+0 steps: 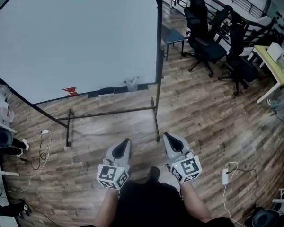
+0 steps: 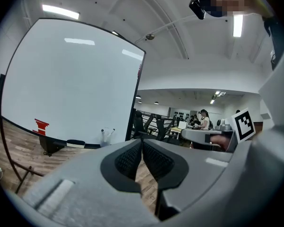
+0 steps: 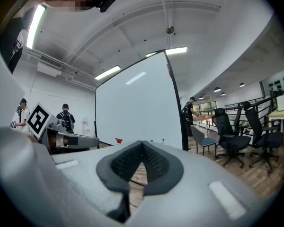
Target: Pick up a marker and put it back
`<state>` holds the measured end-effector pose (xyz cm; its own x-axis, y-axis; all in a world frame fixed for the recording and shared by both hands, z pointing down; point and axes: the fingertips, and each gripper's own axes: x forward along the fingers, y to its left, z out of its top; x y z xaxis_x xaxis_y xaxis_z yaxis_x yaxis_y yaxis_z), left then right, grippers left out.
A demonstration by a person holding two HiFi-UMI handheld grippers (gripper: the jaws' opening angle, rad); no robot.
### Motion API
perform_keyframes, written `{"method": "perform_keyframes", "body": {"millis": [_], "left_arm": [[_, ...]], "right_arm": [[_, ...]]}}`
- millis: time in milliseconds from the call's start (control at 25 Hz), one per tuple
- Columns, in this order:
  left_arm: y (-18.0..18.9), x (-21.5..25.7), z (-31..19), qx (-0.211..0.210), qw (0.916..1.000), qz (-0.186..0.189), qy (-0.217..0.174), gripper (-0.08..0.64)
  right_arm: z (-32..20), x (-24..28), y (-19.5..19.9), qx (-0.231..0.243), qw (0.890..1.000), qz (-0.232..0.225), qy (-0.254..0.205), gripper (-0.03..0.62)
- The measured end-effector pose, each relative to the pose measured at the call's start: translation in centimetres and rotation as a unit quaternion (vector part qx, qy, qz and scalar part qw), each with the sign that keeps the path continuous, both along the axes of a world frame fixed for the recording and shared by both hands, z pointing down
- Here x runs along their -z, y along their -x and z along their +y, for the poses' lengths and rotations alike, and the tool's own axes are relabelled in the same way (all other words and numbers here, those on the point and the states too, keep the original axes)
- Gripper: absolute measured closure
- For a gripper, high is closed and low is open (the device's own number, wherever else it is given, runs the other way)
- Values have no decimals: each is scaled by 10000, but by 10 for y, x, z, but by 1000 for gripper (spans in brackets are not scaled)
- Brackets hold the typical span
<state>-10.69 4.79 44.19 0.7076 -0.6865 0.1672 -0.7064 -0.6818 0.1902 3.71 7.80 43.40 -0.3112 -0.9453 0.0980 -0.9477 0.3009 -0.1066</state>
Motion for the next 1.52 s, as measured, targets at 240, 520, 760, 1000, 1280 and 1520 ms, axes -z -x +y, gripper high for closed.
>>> {"method": "perform_keyframes", "body": {"millis": [240, 520, 760, 1000, 1280, 1520], "left_arm": [[-4, -10, -10, 211, 9995, -102, 192, 546], [-6, -26, -49, 206, 9992, -134, 309, 545], [-20, -28, -115, -22, 9996, 37, 261, 545], [-32, -15, -183, -355, 9994, 62, -10, 545], [-28, -25, -245, -626, 9978, 210, 41, 545], [-32, -49, -286, -806, 9964, 229, 131, 545]], "right_arm": [[-15, -10, -4, 219, 9996, -132, 120, 591], [-42, -27, -8, 156, 9992, -164, 322, 591], [-85, -23, -6, 8, 9992, 86, 381, 591], [-146, -7, -9, -242, 9991, 231, 275, 591], [-200, -9, -3, -508, 9978, 268, 343, 591], [-223, -23, 2, -664, 9953, 395, 583, 591]]}}
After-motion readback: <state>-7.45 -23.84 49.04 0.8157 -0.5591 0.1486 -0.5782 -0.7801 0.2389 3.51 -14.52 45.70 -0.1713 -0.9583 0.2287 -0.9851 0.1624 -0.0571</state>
